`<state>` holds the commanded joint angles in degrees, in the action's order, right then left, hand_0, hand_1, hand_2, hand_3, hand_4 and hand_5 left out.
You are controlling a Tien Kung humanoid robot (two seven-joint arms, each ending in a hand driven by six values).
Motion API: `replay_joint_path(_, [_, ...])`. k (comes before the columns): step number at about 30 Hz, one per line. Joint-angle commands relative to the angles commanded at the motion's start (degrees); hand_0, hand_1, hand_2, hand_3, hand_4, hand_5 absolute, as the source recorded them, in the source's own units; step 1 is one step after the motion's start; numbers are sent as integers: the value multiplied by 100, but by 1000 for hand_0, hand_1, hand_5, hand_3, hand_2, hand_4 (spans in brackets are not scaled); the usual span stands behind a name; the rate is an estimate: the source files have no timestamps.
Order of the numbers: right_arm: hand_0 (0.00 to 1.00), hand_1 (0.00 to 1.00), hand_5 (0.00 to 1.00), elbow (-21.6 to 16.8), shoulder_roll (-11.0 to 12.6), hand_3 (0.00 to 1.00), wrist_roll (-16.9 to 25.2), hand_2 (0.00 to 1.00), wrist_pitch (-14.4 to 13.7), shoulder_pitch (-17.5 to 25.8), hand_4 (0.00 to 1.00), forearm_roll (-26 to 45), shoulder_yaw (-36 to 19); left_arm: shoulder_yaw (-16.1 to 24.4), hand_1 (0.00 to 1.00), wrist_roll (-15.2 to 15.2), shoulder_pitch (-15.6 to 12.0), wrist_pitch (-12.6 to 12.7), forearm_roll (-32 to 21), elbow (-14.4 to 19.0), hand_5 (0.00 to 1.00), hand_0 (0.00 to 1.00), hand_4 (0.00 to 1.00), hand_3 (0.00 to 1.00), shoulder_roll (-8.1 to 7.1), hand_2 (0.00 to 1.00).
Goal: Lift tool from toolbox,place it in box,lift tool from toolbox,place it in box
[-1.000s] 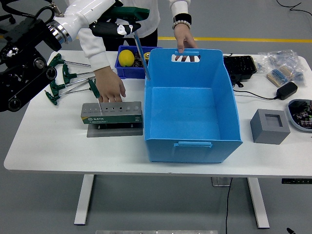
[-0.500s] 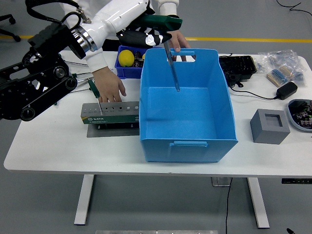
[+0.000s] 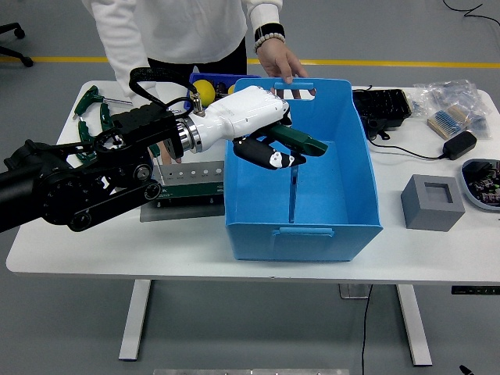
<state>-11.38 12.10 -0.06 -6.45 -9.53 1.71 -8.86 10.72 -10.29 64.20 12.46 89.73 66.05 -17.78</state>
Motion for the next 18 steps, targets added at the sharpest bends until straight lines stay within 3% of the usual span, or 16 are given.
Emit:
replay_joint_path(3, [716, 700, 806, -1, 2, 678, -12, 760, 0, -1, 927, -58, -25, -75, 96, -18, 6, 33, -44, -111, 557, 220, 729, 84, 87, 116])
replay_joint_path(4, [717, 700, 805, -2, 4, 677, -15, 760, 0, -1, 927, -68, -31, -77, 179, -27, 7, 42, -53, -135, 563, 265, 752, 227, 107, 208])
replay_joint_path(9, [717, 700, 805, -2, 14, 677, -16, 760, -6, 4, 927, -83, -48, -79, 179, -83, 39, 95, -18, -291, 563, 265, 752, 227, 216, 208])
replay_joint_path(10, [717, 700, 804, -2, 17, 677, -14, 759, -6, 3, 926, -77, -45, -79, 382, -95, 44, 116, -27, -324, 563, 340, 800, 573, 236, 467])
replay_joint_path(15, [717, 700, 804, -2, 31, 677, -2, 759, -9, -15, 926, -40, -23, -70, 382, -202, 67, 241, -46, -435, 563, 340, 800, 573, 317, 467])
replay_joint_path(16, [716, 699, 804, -1, 35, 678, 0, 759, -9, -22, 927, -31, -21, -64, 501, -226, 74, 274, -49, -450, 557, 416, 834, 648, 331, 624])
replay_joint_path(18, [716, 699, 804, -1, 45, 678, 11, 759, -9, -35, 927, 5, 2, -51, 501, -255, 93, 319, -34, -489, 557, 416, 834, 648, 363, 624])
